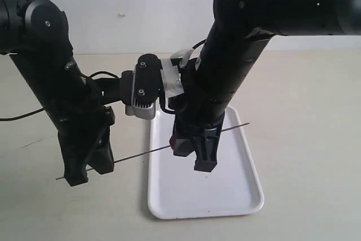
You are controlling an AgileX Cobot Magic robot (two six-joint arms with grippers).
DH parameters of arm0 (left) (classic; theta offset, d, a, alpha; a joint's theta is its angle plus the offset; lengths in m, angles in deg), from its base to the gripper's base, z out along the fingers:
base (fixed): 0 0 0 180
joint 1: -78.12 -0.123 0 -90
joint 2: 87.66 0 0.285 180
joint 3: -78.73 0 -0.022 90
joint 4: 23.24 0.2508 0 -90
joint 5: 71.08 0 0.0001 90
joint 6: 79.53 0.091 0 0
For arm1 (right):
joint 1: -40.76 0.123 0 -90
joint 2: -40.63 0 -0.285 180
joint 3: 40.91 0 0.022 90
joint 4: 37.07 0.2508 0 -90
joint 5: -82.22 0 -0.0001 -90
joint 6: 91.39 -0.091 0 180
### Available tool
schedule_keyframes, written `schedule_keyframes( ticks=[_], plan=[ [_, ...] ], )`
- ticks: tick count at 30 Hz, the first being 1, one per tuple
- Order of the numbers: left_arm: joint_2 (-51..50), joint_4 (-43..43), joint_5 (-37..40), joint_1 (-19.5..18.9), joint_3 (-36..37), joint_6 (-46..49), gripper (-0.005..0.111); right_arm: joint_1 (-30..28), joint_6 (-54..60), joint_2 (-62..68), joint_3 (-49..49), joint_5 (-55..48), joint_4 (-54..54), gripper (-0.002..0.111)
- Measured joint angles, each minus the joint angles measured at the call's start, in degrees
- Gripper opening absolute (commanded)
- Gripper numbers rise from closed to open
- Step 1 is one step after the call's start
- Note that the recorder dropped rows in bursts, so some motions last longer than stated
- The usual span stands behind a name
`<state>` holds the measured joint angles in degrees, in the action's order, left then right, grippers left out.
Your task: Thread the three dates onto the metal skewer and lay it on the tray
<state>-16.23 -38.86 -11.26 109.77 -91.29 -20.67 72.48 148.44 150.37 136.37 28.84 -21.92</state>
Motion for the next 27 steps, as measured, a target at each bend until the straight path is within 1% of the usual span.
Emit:
schedule_keyframes(
  ticks=[20, 21, 22, 25, 27],
  plan=[
    [0.0, 0.0, -1.79, 0.0, 0.0, 0.0, 0.0, 0.0, -0.24, 0.0, 0.0, 3.06, 1.59, 0.033],
    [0.0, 0.0, -1.79, 0.0, 0.0, 0.0, 0.0, 0.0, -0.62, 0.0, 0.0, 3.06, 1.56, 0.035],
    [0.0, 0.0, -1.86, 0.0, 0.0, 0.0, 0.0, 0.0, -0.9, 0.0, 0.0, 3.06, 1.56, 0.039],
    [0.0, 0.0, -2.19, 0.0, 0.0, 0.0, 0.0, 0.0, -1.54, 0.0, 0.0, 3.06, 1.89, 0.059],
    [0.0, 0.0, -2.66, 0.0, 0.0, -0.14, 0.0, 0.0, -1.94, 0.0, 0.0, 3.06, 2.15, 0.067]
  ],
)
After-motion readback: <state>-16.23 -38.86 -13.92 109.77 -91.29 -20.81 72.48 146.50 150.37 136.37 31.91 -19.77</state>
